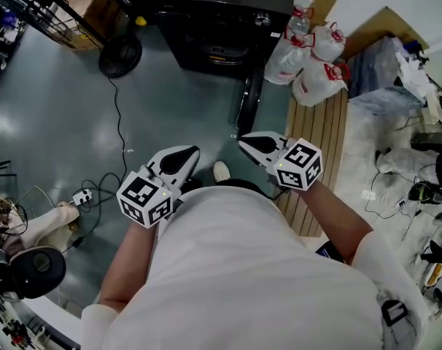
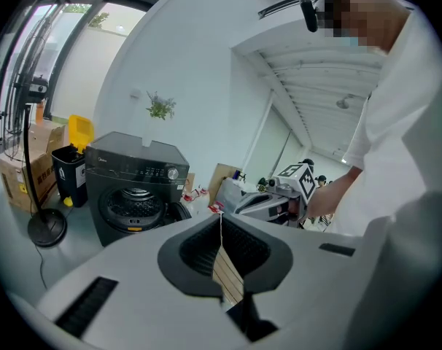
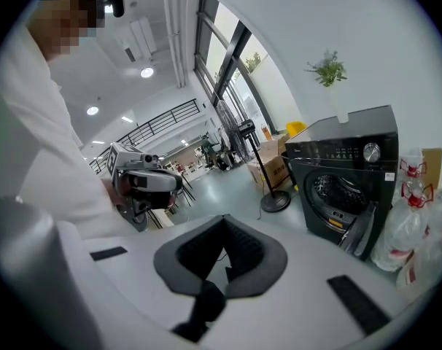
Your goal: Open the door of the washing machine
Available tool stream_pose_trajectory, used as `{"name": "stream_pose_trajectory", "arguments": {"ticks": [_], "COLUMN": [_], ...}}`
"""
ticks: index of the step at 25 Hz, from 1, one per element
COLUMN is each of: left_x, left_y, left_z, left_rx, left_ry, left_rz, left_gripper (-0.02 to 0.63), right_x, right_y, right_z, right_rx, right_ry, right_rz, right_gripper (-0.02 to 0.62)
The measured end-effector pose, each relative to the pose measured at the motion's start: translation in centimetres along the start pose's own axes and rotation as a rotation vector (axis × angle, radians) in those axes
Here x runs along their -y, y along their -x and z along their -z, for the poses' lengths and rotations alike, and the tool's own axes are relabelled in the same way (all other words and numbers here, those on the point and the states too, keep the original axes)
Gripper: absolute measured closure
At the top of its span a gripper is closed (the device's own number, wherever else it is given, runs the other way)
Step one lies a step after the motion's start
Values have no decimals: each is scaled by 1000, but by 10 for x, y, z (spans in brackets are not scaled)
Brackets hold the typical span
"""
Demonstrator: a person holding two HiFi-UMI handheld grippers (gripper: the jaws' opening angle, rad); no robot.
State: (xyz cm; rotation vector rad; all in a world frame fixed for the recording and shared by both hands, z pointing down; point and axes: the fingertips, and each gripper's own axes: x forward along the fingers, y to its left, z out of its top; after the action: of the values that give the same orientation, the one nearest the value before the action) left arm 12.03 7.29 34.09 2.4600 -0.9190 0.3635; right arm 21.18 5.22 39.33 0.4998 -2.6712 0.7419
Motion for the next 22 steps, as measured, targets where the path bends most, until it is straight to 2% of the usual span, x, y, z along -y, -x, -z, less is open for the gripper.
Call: {"name": "stream_pose_trajectory", "arguments": {"ticks": [22], "left_x": [-11], "left_y": [1], "left_z": [0], "left_rx": [6], "left_ry": [5], "left_rz": [-35], "left_gripper": [588], "right_x": [6], "right_y": [-10], "right_z": [9], "right_rx": [-25], "right_ry": [13], "right_rz": [-11], "right_gripper": [589]}}
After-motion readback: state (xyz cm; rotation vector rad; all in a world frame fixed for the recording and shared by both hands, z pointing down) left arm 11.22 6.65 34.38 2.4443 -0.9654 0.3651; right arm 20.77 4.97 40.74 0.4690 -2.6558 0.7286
